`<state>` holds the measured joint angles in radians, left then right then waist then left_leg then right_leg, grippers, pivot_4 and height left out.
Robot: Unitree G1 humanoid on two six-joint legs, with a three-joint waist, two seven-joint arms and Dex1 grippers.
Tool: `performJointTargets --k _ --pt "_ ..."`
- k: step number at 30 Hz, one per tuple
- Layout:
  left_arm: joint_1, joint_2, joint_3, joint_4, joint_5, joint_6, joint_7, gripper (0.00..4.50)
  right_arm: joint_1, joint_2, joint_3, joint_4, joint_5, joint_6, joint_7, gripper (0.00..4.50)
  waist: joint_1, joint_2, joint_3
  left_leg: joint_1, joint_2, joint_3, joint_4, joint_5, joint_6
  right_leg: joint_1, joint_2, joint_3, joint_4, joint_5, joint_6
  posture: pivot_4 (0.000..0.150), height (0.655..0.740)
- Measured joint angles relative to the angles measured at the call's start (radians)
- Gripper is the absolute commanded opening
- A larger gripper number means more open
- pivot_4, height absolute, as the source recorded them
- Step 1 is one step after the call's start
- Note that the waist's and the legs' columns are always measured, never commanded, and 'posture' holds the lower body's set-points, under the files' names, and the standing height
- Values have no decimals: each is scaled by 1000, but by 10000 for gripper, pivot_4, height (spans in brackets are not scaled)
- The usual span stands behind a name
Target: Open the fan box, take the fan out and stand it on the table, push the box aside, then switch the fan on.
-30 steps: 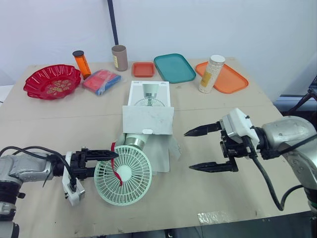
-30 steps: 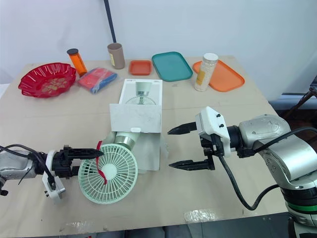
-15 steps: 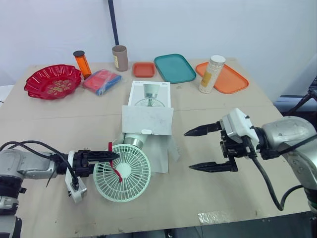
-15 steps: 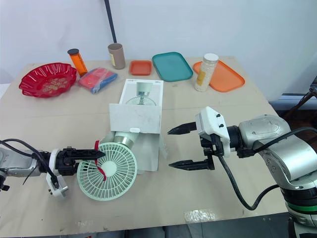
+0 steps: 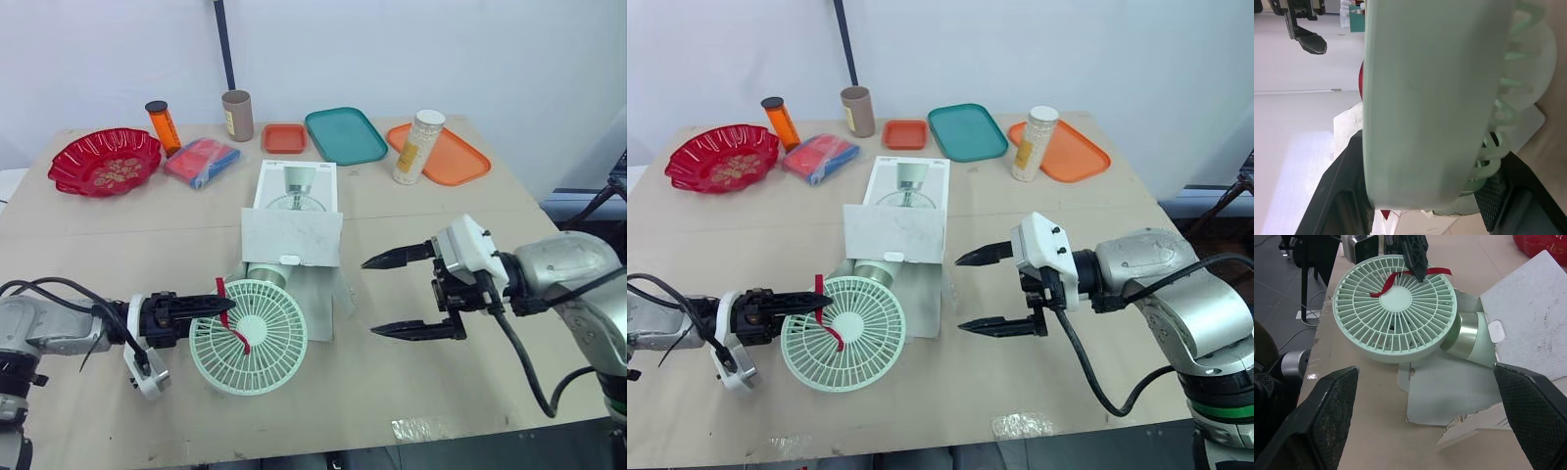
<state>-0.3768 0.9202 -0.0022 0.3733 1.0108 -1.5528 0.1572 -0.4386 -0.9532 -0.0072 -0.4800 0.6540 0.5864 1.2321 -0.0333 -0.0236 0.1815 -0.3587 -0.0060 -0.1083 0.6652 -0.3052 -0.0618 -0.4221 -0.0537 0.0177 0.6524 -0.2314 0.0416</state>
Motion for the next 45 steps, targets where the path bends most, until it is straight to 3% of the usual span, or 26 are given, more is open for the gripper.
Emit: performJointTargets --k 17,29,34,45 --pt "40 186 -165 -111 -540 153 -242 20986 -45 25 2 36 10 33 -28 45000 -2 0 0 0 0 1 1 0 1 -1 0 0 1 0 0 1500 7400" --pt "157 196 -157 -240 -677 232 -364 20986 -122 54 -7 51 109 157 -100 45000 -1 0 0 0 0 1 2 -1 1 0 0 0 2 0 0 1500 7400" --pt "209 235 -167 -267 -797 281 -428 20986 -117 54 -7 50 117 158 -102 45000 -2 0 0 0 1 0 2 -1 1 0 1 0 2 0 0 1500 7400" --pt "303 320 -192 -365 -1221 528 -657 20986 -86 54 -7 47 116 152 -109 45000 -3 1 0 0 1 1 4 -3 5 -1 1 1 3 0 0 1500 7400"
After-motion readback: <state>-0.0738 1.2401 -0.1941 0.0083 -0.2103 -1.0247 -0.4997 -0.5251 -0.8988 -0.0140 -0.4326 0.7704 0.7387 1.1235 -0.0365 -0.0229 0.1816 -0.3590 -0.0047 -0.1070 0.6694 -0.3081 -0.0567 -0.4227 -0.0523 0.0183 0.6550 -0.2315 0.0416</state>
